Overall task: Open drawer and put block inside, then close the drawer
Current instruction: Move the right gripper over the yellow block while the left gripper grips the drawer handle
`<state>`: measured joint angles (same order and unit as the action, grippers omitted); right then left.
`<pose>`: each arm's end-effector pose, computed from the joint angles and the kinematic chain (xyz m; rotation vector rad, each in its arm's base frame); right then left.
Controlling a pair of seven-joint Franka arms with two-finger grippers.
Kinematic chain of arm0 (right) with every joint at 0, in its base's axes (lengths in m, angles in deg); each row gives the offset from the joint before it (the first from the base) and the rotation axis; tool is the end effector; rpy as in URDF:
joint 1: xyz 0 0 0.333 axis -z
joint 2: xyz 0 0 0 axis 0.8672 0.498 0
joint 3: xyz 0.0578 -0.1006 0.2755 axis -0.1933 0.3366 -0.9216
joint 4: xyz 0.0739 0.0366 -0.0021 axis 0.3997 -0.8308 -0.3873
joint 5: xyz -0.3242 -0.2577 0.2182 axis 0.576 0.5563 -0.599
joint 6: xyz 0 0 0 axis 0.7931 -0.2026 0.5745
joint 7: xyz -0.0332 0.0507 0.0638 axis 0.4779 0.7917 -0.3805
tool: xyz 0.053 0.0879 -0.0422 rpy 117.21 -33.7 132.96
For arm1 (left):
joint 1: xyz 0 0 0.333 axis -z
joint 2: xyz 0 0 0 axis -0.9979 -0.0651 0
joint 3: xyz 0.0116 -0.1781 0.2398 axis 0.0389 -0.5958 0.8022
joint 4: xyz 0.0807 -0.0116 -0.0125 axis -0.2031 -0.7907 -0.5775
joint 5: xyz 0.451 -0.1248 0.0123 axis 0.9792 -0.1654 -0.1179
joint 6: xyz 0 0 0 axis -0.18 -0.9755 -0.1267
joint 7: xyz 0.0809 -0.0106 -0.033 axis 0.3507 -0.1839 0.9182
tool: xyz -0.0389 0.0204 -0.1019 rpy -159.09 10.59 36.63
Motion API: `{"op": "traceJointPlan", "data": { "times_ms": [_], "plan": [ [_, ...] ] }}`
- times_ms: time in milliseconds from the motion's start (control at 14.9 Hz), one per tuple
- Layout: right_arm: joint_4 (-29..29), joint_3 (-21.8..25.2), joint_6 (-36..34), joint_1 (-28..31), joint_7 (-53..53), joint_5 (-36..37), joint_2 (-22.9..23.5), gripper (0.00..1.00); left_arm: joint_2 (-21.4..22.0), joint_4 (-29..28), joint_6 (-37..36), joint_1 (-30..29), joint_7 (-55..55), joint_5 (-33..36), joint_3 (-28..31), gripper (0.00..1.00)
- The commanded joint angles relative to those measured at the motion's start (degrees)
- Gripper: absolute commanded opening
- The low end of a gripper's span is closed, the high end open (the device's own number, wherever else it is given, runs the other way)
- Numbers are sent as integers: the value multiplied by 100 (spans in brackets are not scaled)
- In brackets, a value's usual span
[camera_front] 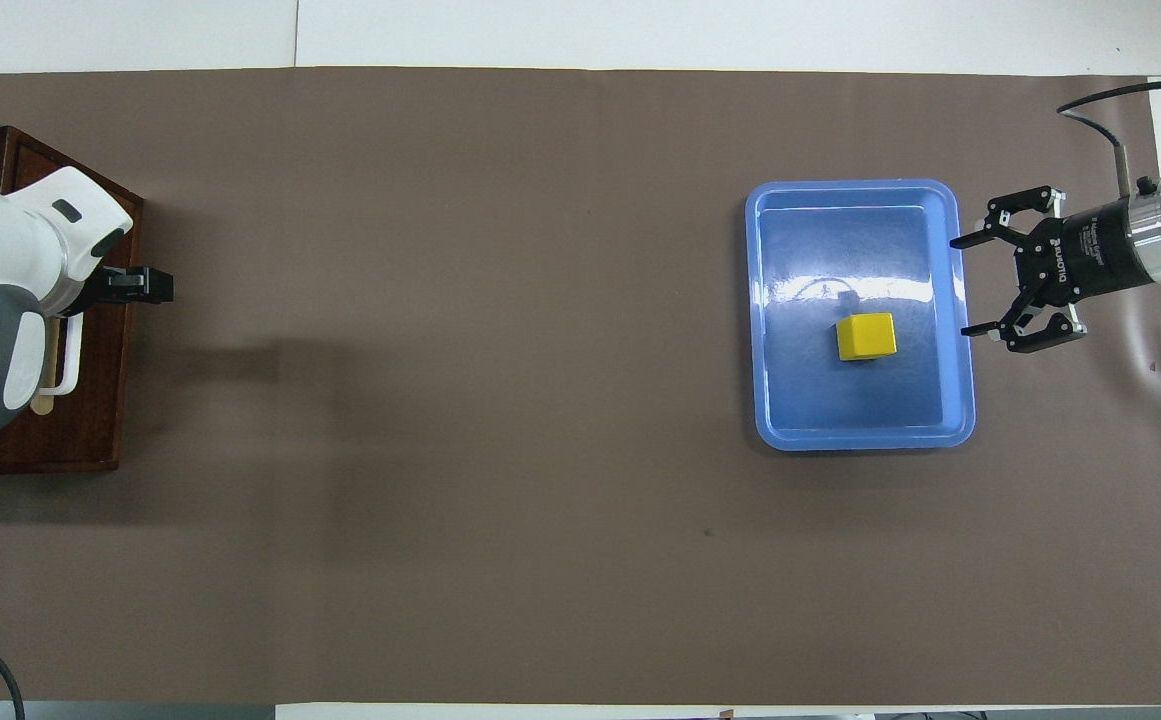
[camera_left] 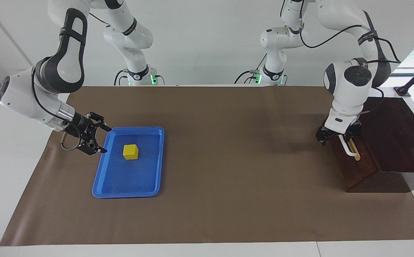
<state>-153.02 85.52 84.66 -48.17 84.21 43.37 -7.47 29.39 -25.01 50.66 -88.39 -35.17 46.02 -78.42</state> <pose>0.6677 -0.0882 0.3445 -1.8942 1.9686 0.6291 0.6594 0.0009 0.3606 -2.8905 0.0526 -0.1670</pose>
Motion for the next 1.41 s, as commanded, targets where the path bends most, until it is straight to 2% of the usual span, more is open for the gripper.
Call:
{"op": "traceJointPlan", "data": {
  "times_ms": [0, 201, 537, 1141, 1343],
  "plan": [
    [-346, -51, 270, 226, -512, -454, 202, 100, 25, -262, 384, -122, 70, 137, -20, 100],
    [-408, -51, 279, 324, -874, -718, 422, 100, 16, -280, 429, -140, 70, 137, -20, 100],
    [-1084, -51, 814, 306, -1261, -1157, 326, 100, -72, -280, 499, -131, 79, 137, -20, 100],
    [-1304, -60, 1070, 219, -1744, -1527, 563, 100, -248, -227, 623, 202, 316, 137, -37, 100],
    [-1480, -69, 1360, 105, -1868, -1738, 554, 100, -257, -210, 623, 299, 508, 128, -37, 100]
  ]
}}
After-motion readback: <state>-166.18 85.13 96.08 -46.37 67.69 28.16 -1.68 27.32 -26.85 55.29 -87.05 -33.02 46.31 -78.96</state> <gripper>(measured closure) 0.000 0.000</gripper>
